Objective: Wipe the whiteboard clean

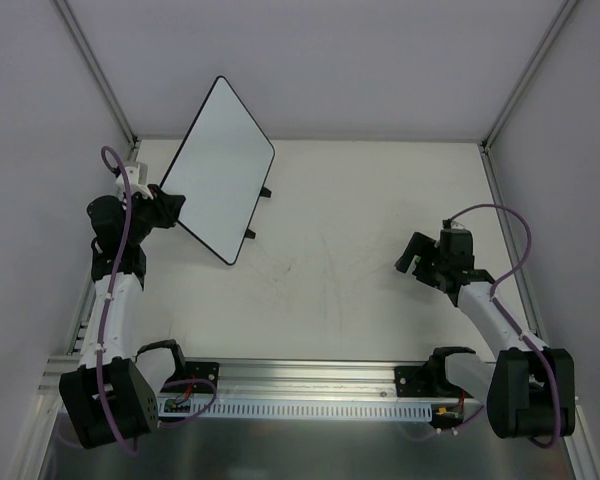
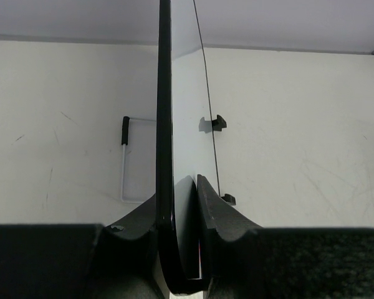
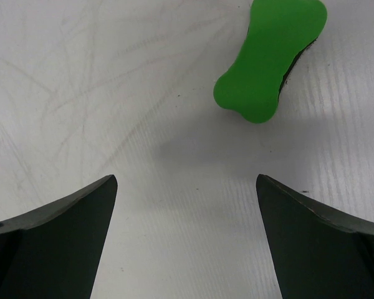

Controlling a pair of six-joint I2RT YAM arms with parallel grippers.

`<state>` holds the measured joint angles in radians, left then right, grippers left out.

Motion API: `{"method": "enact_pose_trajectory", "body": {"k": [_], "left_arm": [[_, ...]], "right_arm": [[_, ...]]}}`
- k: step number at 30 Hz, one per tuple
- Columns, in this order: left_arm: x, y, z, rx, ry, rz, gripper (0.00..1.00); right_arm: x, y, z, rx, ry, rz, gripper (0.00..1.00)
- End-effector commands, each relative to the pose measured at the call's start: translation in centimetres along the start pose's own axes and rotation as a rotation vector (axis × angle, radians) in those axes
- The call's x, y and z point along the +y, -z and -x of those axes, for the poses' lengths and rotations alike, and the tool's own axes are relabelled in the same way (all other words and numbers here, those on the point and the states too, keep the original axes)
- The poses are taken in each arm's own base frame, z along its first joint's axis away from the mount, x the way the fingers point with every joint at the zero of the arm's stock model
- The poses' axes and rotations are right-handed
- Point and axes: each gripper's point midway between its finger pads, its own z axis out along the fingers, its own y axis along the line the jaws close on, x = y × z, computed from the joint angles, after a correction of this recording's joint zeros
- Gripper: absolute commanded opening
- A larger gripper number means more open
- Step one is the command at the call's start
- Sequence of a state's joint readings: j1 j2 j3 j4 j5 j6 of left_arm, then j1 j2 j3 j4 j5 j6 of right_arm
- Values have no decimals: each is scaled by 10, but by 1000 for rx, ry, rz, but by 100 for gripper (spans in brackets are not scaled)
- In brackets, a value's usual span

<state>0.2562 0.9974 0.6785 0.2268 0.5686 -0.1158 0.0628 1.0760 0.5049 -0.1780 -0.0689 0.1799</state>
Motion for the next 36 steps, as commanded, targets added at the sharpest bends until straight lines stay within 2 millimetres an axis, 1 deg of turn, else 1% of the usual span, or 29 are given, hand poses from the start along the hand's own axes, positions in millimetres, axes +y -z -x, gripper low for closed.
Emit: {"method": "enact_pose_trajectory", "body": {"k": [1,6,9,10,12,13,18,20,23,25,28,29,30,32,33,35,36], "left_arm": [[3,14,-55,199,-5,-9,0],[1,19,-59,217,21,-3,0],[-4,21,-51,213,26,-20,0],[-6,21,-42,203,20,-27,0],[-10,22,-37,207,26,-44,0],[-12,21,-28,195,19,-48,0],[-17,19,-13,193,22,-80,0],[-18,17,-12,196,25,-87,0],[-15,17,-20,215,40,-78,1],[-14,17,-29,232,51,-76,6],[-8,18,-37,244,56,-40,15],[-6,19,-39,247,56,-26,22],[-5,19,-38,244,54,-22,25],[-3,19,-37,240,79,6,27],[2,20,-36,235,74,31,31],[4,22,-33,228,65,55,39],[7,22,-32,224,53,71,40]], "right_arm": [[3,3,2,-24,-12,22,99],[4,4,2,-23,-12,27,99],[4,4,3,-22,-12,28,99],[5,4,3,-24,-11,31,99],[5,3,1,-19,-13,32,99],[5,2,2,-21,-14,34,99],[5,1,-1,-17,-18,35,99],[5,1,-1,-18,-19,36,99],[4,1,-2,-15,-19,35,99],[4,1,-4,-16,-20,35,99],[3,1,-4,-13,-23,32,99],[3,1,-3,-15,-22,35,99],[3,1,-4,-15,-22,35,99],[4,1,-4,-16,-21,38,99],[4,1,-4,-16,-21,38,99],[4,1,-4,-14,-22,38,99],[4,1,-4,-14,-22,38,99]]}}
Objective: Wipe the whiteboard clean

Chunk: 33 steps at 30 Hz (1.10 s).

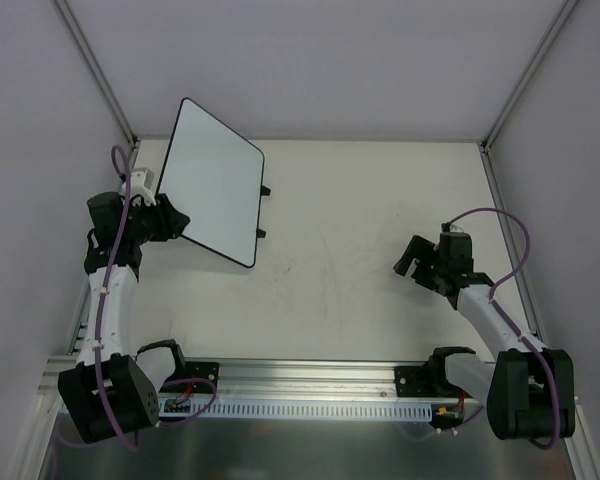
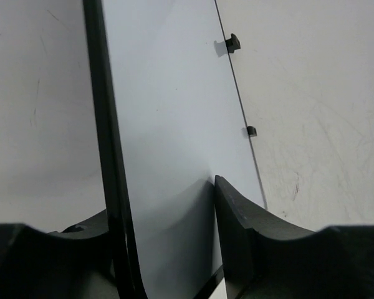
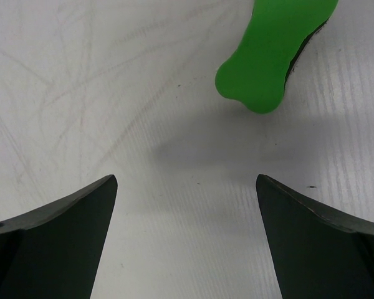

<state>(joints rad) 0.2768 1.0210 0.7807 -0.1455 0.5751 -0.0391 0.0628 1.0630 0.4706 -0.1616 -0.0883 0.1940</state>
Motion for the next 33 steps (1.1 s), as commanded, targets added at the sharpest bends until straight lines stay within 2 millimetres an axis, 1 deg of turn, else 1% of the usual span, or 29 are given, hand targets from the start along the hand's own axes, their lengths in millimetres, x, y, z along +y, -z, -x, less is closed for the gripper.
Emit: {"method": "enact_pose_trajectory", "body": {"k": [1,6,11,12,14,17,23,24,25,28,29,33], "left_arm": [[4,5,6,-21,-34,41,41],[8,4,6,-18,-38,55,43],[10,5,-2,-8,-53,60,44],[10,5,-3,-7,-65,62,45],[12,6,-8,-2,-68,71,50],[12,7,-11,1,-76,70,49],[18,9,-14,2,-111,99,51],[19,9,-14,1,-118,102,52],[20,9,-14,1,-122,111,57],[21,9,-15,3,-126,114,62],[22,10,-15,3,-126,122,66],[24,11,-12,-6,-138,136,69]], "right_arm": [[5,2,6,-25,-8,24,99],[6,2,6,-23,-8,28,99],[5,2,5,-22,-8,27,99],[5,1,4,-17,-10,25,99],[5,1,4,-15,-10,26,99],[6,1,3,-11,-9,30,99],[6,0,2,-7,-11,35,99],[7,0,2,-6,-12,37,99],[6,-1,1,-5,-13,36,99],[7,-1,0,-4,-12,38,99],[6,-2,-1,0,-13,38,99],[8,-1,-1,-1,-14,45,99]]}}
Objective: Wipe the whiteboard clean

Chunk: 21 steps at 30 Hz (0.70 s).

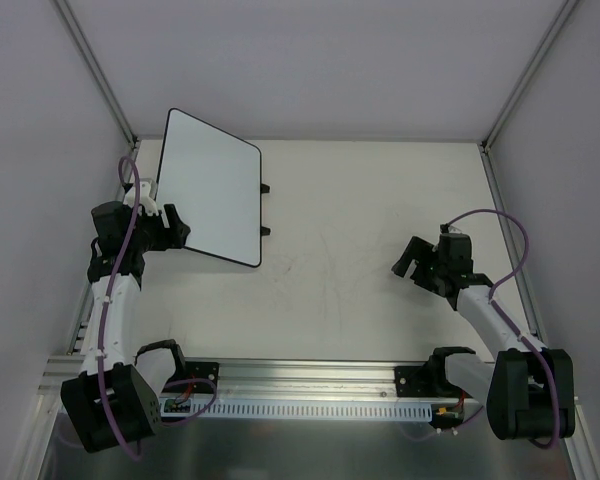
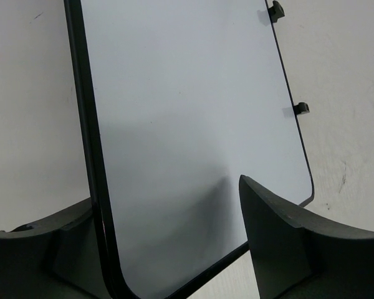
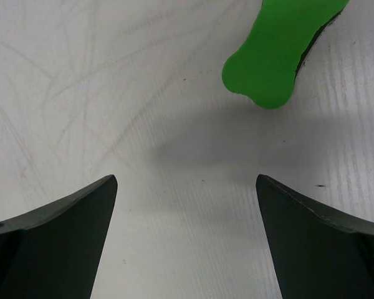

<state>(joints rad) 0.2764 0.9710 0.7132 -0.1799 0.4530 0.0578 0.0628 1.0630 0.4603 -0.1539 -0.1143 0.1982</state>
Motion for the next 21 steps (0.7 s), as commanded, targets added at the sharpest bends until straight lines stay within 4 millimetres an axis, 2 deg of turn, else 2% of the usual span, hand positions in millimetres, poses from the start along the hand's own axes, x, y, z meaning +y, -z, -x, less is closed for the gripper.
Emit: {"method": "enact_pose_trajectory", "body": {"k": [1,6,9,16,21], "left_arm": [[2,5,13,-53,-61,16,69],[1,8,15,-63,-65,22,80],[0,10,18,-74,-68,19,91],[-3,15,27,-102,-62,21,99],[-1,20,34,-119,-44,52,99]], "right_arm": [[4,-1,3,-14,-10,21,99],[5,-1,2,-13,-11,25,99],[5,-1,1,-10,-11,27,99],[7,1,3,-20,-8,35,99],[10,4,7,-36,-9,47,99]]}}
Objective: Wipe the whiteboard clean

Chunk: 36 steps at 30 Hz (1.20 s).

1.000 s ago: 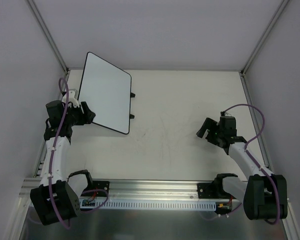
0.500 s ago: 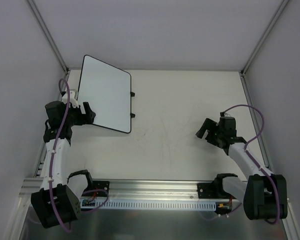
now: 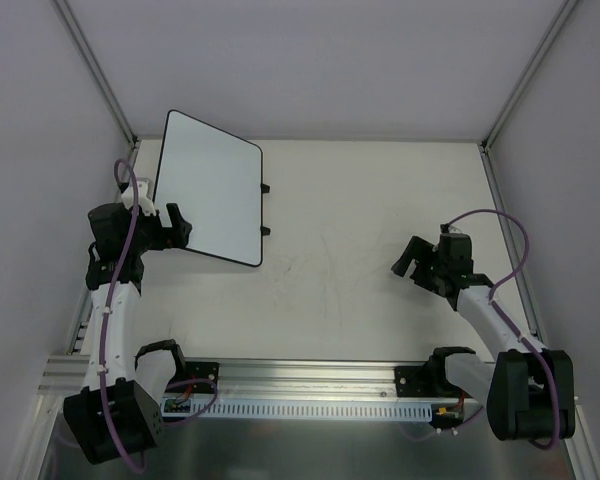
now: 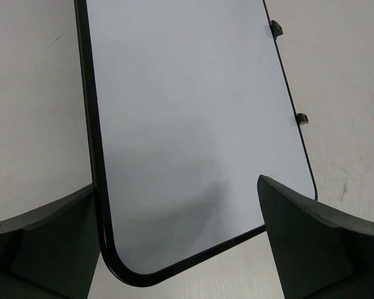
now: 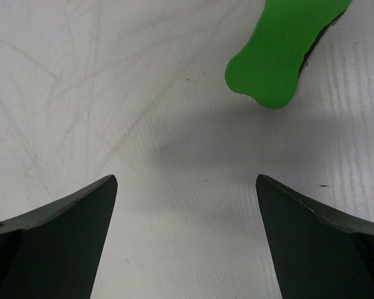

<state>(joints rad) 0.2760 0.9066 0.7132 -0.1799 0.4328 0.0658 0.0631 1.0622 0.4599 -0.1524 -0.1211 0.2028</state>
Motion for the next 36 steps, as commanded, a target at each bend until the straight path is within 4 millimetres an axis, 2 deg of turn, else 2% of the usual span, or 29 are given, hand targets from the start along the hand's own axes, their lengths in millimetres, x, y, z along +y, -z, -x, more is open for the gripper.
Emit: {"method": "enact_pose_trajectory", "body": {"k": [1,5,9,11,16,18,19,22,23,24,25,26,27,28,30,31,32,34,35,36], "left_arm": [[3,8,25,-68,-3,42,99],[14,17,35,-80,28,130,99],[25,28,44,-91,29,217,99],[33,36,50,-100,29,275,99],[50,52,50,-75,35,413,99],[58,65,62,-92,33,487,99],[55,74,73,-104,27,499,99],[48,95,93,-133,13,514,99],[39,110,117,-194,1,501,99],[30,118,129,-225,-6,480,99],[17,132,147,-275,-15,446,99],[9,143,157,-311,-23,423,99],[-1,151,166,-338,-34,395,99],[-15,164,181,-393,-19,348,99],[-31,184,193,-452,-23,300,99],[-39,185,192,-456,-15,260,99],[-55,210,210,-532,-33,219,99],[-70,226,220,-579,-58,167,99],[-82,243,229,-624,-86,131,99],[-87,251,233,-646,-103,118,99]], "right_arm": [[8,5,8,-39,-6,37,99],[9,14,14,-48,-3,17,99],[16,32,35,-90,11,5,99],[15,40,37,-87,8,-15,99],[21,63,56,-133,13,-35,99],[22,84,71,-178,48,-58,99],[22,95,81,-209,78,-73,99],[36,145,118,-333,138,-74,99],[38,159,123,-350,162,-82,99],[46,189,147,-434,189,-87,99],[50,204,155,-465,191,-90,99],[52,218,160,-485,228,-97,99],[60,246,177,-565,265,-91,99],[64,260,183,-605,285,-90,99],[71,291,194,-685,328,-89,99],[78,319,203,-756,365,-82,99],[82,335,205,-797,387,-67,99],[85,363,211,-864,426,-69,99],[92,384,214,-916,440,-37,99],[93,397,214,-951,445,-24,99]]}}
